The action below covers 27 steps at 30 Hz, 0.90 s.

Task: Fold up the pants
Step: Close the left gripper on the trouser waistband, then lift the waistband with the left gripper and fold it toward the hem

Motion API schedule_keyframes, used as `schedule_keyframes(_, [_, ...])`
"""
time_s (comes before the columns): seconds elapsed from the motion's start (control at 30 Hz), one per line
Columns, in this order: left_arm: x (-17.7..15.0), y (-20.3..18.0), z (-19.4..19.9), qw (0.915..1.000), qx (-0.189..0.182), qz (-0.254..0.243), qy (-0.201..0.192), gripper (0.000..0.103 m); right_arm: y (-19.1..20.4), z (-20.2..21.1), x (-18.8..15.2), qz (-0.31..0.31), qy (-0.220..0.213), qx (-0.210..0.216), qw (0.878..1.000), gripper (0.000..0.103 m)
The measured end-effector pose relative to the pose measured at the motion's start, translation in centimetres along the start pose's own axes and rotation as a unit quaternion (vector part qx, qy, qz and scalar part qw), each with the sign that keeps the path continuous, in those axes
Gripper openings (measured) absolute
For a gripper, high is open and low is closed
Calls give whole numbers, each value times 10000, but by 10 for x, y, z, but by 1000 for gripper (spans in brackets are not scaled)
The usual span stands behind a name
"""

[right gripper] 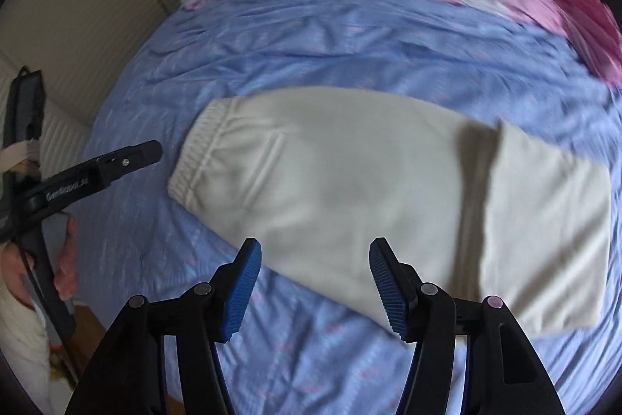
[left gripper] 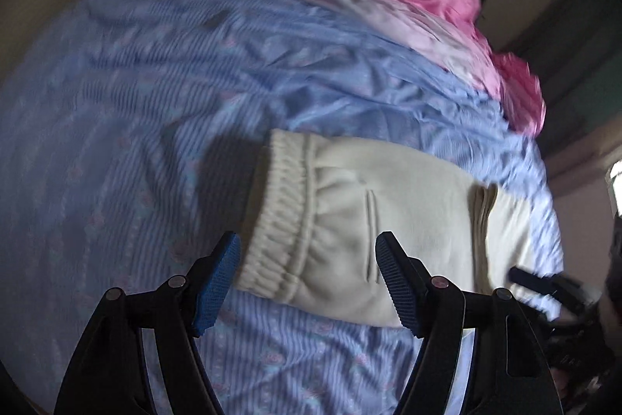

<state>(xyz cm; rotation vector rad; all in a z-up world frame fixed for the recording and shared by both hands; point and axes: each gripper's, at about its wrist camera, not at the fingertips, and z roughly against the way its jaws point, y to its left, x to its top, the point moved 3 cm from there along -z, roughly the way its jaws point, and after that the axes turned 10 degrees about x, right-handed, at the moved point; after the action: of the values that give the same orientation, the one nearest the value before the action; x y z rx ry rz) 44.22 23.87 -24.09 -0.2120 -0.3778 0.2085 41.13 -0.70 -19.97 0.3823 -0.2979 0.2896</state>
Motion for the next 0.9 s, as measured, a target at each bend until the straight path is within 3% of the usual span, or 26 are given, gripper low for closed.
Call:
schedule_keyframes(0.13, [4,29,-27,9965,-453,565,418,70,20,-22,15,59,153,46,9999,60])
schedule_keyframes(0.23, [-3,41,-50,9863,-969,998,887,70,29,-38,25,150,262,-39,9995,60])
schedule_keyframes(0.4, [-36,53,-62,9716,-1302,1685,1030,70,33,-47,28,172,341,-64,9992,60])
schedule_keyframes(0.6, [-60,52,-84,9371,-2056,2591,1113,70,31,-63,24,170,523,-141,9984,60])
schedule_keyframes(0.73, [-56,54,-99,9196,-2215,3094,974,69,27,-65,24,134,545,-185,9983,60])
schedule_keyframes(0.83, [-50,59,-109,8989,-2365,3595,828,69,25,-67,25,127,546,-233,9982,60])
schedule_keyframes(0.9, [-44,56,-113,8978,-2294,3677,788,69,23,-69,26,110,544,-287,9980,60])
